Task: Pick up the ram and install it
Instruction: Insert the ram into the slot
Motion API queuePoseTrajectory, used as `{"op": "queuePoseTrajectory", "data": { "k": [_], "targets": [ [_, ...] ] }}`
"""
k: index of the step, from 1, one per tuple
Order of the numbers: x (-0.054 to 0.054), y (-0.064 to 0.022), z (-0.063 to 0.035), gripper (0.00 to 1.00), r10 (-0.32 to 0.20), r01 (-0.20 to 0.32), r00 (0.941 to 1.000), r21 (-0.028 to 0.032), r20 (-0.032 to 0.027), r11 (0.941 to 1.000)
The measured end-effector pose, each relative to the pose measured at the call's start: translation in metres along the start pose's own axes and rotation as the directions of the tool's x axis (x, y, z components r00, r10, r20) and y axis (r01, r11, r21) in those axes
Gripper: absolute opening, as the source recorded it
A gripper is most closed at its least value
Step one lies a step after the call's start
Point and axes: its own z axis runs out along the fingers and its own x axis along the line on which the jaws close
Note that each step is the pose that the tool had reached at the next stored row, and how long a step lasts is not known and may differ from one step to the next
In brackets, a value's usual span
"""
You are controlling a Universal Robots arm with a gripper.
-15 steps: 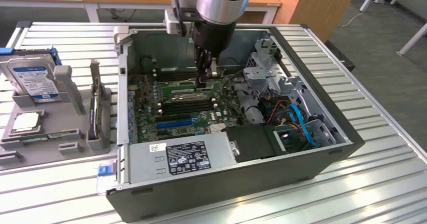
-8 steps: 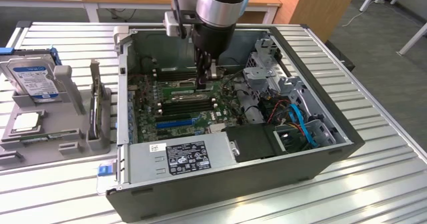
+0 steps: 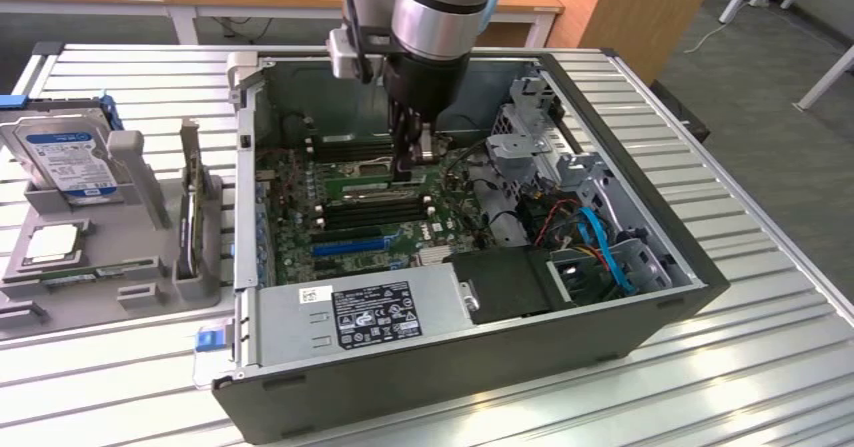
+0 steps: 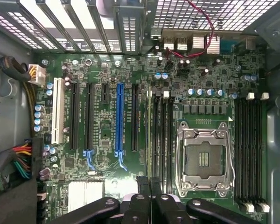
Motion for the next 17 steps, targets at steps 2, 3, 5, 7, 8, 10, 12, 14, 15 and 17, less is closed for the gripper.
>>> {"op": "queuePoseTrajectory", "data": {
  "k": [2, 3, 5, 7, 8, 10, 12, 14, 15, 17],
  "targets": [
    [0.000, -0.0001, 0.0014, 0.11, 0.000, 0.000, 1.0000, 0.0001, 0.0000, 1.0000],
    [0.000, -0.0001, 0.0020, 0.11, 0.000, 0.000, 1.0000, 0.0000, 0.0000, 1.0000],
    [0.000, -0.0002, 0.0033, 0.11, 0.000, 0.000, 1.0000, 0.0000, 0.0000, 1.0000],
    [0.000, -0.0002, 0.0047, 0.11, 0.000, 0.000, 1.0000, 0.0000, 0.0000, 1.0000],
    [0.000, -0.0003, 0.0054, 0.11, 0.000, 0.000, 1.0000, 0.0000, 0.0000, 1.0000],
    [0.000, -0.0004, 0.0067, 0.11, 0.000, 0.000, 1.0000, 0.0000, -0.0001, 1.0000],
    [0.000, -0.0004, 0.0081, 0.11, 0.000, 0.000, 1.0000, 0.0000, -0.0001, 1.0000],
    [0.000, -0.0005, 0.0095, 0.11, 0.000, 0.000, 1.0000, 0.0000, 0.0000, 1.0000],
    [0.000, -0.0005, 0.0101, 0.11, 0.000, 0.000, 1.0000, 0.0000, 0.0000, 1.0000],
    [0.000, -0.0006, 0.0114, 0.11, 0.000, 0.000, 1.0000, 0.0000, 0.0000, 1.0000]
  ]
}}
